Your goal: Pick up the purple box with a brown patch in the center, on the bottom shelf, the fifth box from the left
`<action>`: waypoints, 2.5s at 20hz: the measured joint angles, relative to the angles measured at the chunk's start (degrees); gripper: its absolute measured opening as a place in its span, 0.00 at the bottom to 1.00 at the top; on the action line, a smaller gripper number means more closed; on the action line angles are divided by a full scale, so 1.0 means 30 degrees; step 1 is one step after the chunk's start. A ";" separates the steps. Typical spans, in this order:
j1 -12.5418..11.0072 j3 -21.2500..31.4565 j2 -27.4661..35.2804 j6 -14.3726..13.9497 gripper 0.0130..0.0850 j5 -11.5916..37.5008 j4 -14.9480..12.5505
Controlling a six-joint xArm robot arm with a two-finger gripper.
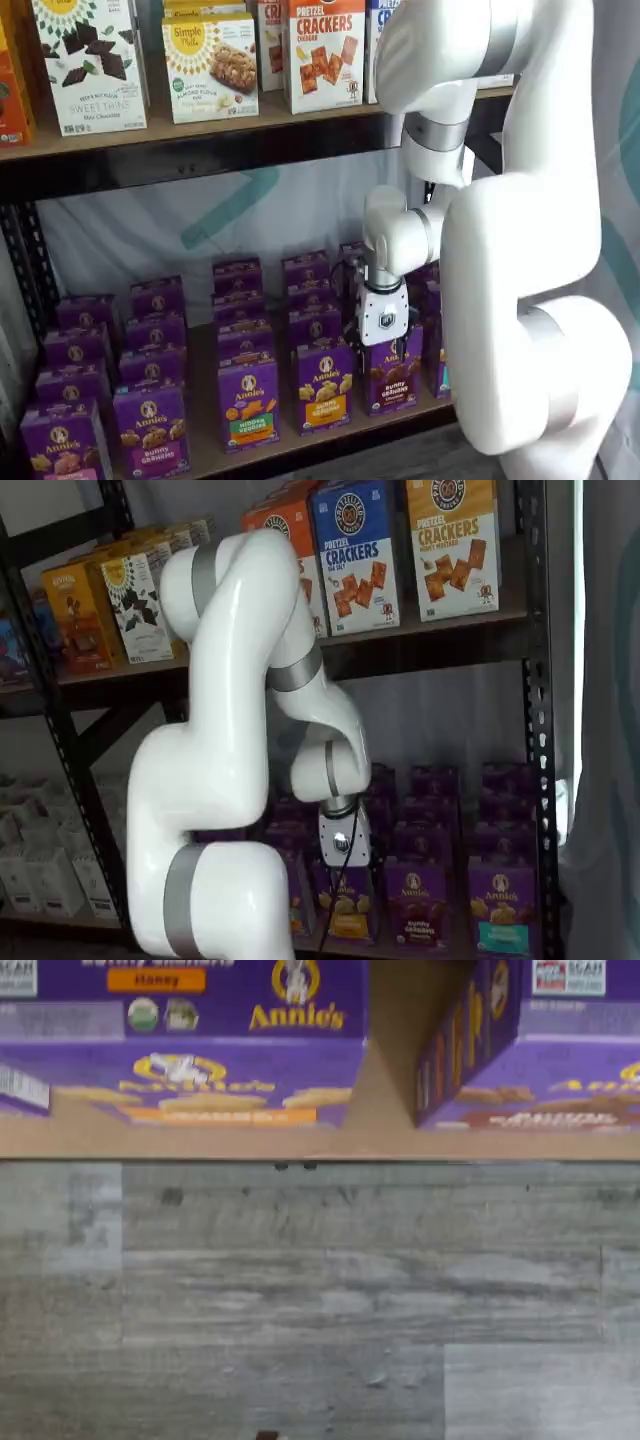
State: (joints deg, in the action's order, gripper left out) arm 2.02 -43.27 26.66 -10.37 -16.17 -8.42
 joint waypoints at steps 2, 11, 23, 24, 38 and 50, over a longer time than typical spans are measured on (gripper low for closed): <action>-0.0109 -0.0268 0.0186 0.0120 1.00 -0.0036 0.0010; -0.0807 -0.2410 0.1693 0.0846 1.00 -0.0192 0.0032; -0.1458 -0.4460 0.3115 0.2188 1.00 -0.0630 0.0745; -0.1500 -0.4553 0.3184 0.2209 1.00 -0.0629 0.0725; -0.1773 -0.5220 0.3765 0.1883 1.00 -0.0562 0.0093; -0.2293 -0.5997 0.4466 0.1772 1.00 -0.0265 -0.0552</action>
State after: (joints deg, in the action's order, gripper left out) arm -4.86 -61.26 40.06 -5.05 -16.96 -10.08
